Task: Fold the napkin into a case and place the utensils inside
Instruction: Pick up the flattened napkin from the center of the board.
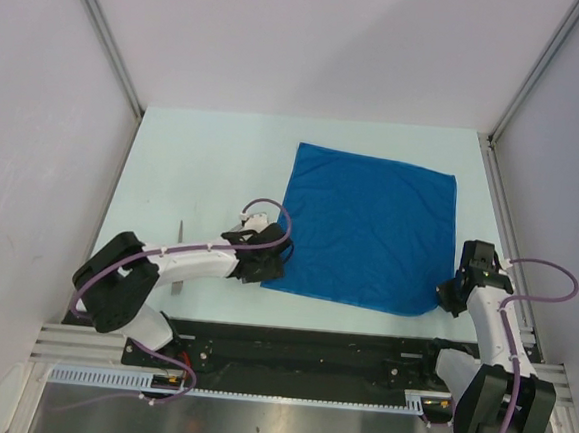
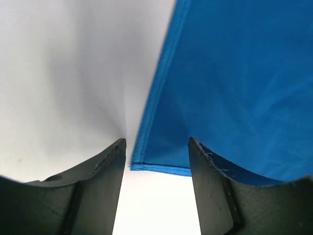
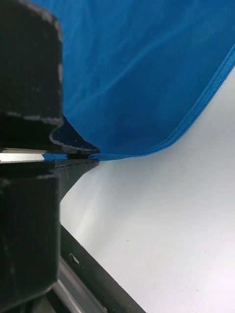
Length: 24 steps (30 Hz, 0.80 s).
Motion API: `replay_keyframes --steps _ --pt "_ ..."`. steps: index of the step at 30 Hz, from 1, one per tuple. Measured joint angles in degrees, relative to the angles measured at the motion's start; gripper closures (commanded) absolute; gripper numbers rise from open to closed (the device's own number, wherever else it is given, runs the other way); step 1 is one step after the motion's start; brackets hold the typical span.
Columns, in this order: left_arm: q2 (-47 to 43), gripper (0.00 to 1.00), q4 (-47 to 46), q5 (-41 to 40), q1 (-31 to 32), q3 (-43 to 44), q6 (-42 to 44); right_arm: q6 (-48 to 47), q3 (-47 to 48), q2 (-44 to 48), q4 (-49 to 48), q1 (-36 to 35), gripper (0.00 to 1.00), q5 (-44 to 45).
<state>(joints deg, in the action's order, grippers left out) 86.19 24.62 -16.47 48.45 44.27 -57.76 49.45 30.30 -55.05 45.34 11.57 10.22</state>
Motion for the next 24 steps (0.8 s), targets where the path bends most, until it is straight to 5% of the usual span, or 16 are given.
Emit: replay_keyframes --steps 16,19,24 --pt "4.31 0.43 10.25 -7.85 4.02 3.61 -6.75 -0.13 -0.04 3.34 -0.02 -0.02 1.00 -0.22" --pt "5.97 0.49 11.58 -7.96 4.28 4.79 -7.80 -0.13 -0.07 3.74 -0.02 -0.09 1.00 -0.48" --pt "6.91 0.85 10.93 -7.21 4.46 5.46 -9.01 -0.07 -0.07 4.15 0.00 -0.11 1.00 -0.61"
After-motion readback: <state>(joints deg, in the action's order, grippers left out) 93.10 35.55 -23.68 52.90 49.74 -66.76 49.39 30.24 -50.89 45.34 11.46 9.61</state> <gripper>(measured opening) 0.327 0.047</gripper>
